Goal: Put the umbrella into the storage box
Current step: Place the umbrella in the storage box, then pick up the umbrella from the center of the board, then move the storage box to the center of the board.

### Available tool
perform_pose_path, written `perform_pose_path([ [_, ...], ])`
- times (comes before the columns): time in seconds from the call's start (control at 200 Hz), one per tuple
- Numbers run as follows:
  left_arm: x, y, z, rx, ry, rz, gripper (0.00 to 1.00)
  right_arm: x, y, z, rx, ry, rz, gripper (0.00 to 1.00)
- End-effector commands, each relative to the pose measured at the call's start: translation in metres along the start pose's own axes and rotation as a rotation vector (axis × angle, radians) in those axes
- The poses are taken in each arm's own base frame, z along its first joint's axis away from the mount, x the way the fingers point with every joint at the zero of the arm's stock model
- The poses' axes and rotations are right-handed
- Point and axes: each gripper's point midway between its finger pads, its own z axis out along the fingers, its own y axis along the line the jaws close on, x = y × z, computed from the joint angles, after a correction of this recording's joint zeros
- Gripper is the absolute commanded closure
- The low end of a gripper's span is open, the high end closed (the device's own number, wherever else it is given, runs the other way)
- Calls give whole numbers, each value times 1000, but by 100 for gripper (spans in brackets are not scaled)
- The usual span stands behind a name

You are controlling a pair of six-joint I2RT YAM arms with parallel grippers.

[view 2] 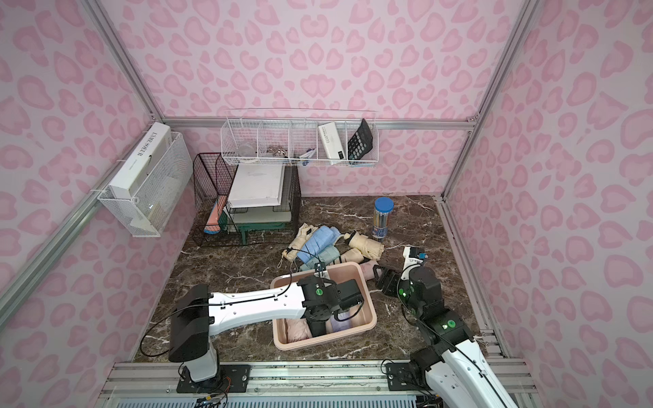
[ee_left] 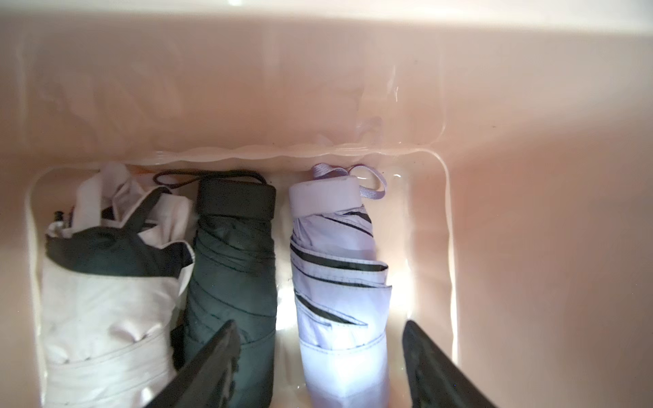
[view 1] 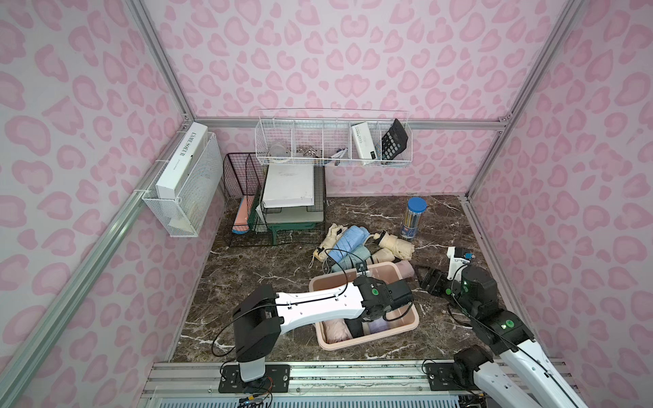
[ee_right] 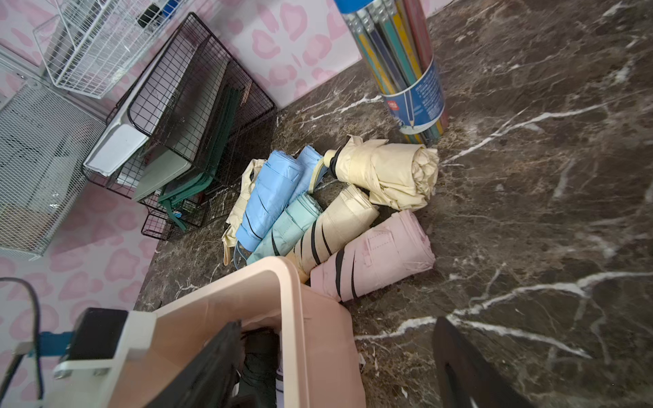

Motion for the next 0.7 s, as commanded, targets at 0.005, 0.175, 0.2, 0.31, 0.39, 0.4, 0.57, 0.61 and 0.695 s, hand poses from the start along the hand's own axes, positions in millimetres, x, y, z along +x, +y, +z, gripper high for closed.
perform_pose_path([
  [0.005, -7, 8, -13, 15, -20, 12, 25, 11, 6, 7, -39, 70, -46, 22],
  [0.175, -20, 19, -42, 79, -42, 33, 28, 32, 15, 17, -86, 203, -112, 24],
  [0.2, -22, 21, -46, 88, -48, 39, 29, 35, 17, 18, -91, 222, -124, 24],
  [0.31, -35, 36, -64, 100, -78, 75, 30, 47, 26, 23, -115, 293, -180, 25],
  [0.39, -43, 55, -75, 75, -104, 87, 30, 54, 31, 28, -119, 329, -212, 26],
  [0.4, -45, 58, -76, 72, -108, 87, 30, 56, 31, 29, -118, 336, -214, 26],
  [0.57, -56, 101, -89, 34, -128, 90, 30, 75, 44, 41, -135, 421, -245, 32],
  [0.61, -57, 116, -92, 9, -117, 70, 29, 79, 51, 43, -149, 438, -253, 33],
  [0.695, -57, 148, -99, -41, -119, 38, 28, 84, 66, 46, -193, 450, -257, 33],
])
